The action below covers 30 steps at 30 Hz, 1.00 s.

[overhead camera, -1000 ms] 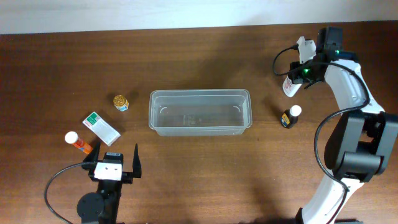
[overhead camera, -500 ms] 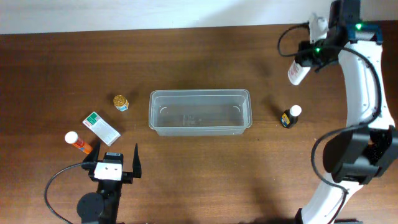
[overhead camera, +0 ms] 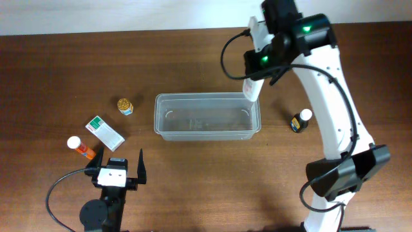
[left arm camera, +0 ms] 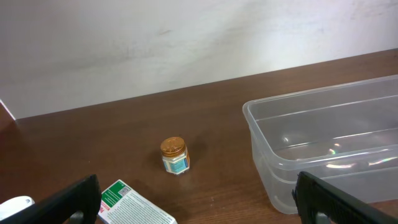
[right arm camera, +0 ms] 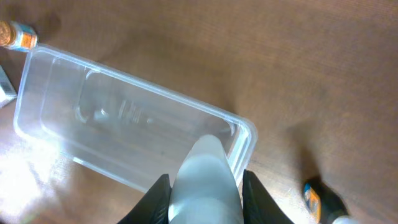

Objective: Pack container
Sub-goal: 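Carry the spray bottle over the container and lower it inside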

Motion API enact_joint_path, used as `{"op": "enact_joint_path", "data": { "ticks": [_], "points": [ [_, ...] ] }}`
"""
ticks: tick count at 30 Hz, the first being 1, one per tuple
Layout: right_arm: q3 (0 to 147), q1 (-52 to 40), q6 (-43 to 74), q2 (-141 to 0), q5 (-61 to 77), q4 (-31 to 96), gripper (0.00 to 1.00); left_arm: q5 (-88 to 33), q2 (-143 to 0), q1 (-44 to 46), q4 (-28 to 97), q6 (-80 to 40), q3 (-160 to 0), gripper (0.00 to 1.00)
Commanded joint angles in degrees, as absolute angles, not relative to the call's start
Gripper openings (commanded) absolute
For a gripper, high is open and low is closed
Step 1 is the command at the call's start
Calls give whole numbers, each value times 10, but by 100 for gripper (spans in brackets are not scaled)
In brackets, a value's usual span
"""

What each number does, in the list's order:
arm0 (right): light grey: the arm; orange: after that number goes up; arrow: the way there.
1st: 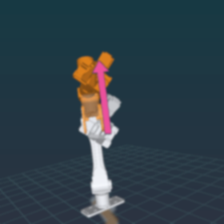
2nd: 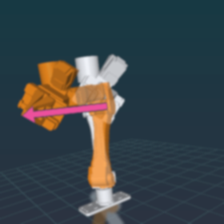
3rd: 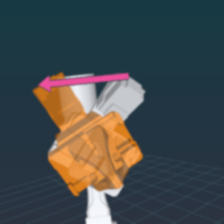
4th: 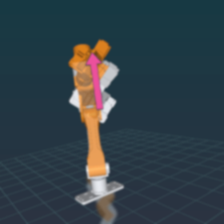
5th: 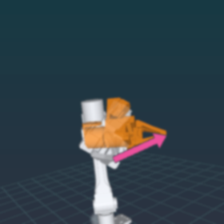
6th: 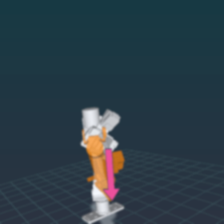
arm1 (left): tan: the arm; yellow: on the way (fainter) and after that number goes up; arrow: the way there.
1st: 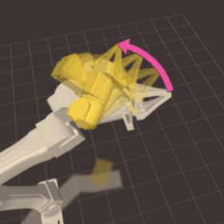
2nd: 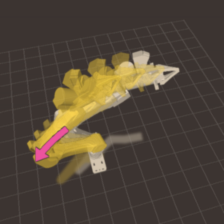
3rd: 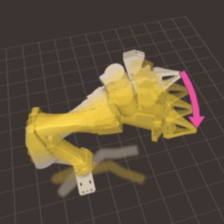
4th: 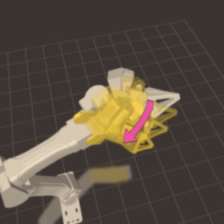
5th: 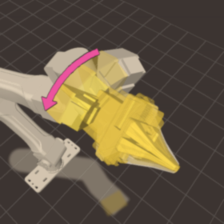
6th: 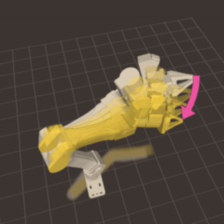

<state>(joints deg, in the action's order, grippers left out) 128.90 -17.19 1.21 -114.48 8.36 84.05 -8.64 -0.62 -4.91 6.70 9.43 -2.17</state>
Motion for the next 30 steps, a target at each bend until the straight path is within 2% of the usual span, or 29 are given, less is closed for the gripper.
{"op": "enact_joint_path", "data": {
  "ticks": [1, 7, 18, 30],
  "points": [
    [1289, -200, 38, -1132, 43, 852, 25, -93, -3, -52, 67, 100, -18, 99],
    [1208, -219, 65, -1133, 14, 812, 22, -93, -3, -52, 67, 100, -18, 99],
    [1044, -222, 36, -1132, 5, 605, 21, -93, -3, -52, 67, 100, -18, 99],
    [968, -222, 39, -1133, 6, 531, 21, -93, -3, -52, 67, 100, -18, 99]
  ]
}}
